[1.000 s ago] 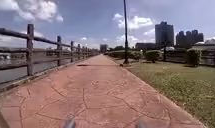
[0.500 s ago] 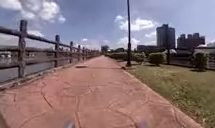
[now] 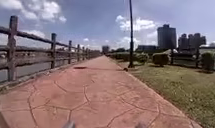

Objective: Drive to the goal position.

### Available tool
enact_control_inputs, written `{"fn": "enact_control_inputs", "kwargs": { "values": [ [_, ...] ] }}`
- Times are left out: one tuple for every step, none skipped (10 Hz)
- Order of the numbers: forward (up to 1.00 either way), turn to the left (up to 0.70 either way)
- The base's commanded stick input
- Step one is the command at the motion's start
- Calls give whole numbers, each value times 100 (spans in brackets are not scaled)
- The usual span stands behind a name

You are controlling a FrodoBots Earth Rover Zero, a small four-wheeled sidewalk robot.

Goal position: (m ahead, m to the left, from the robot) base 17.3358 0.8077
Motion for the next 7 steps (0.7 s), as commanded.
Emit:
{"fn": "enact_control_inputs", "kwargs": {
  "values": [
    [70,0],
    [70,0],
    [70,0],
    [70,0],
    [70,0],
    [70,0],
    [70,0]
  ]
}}
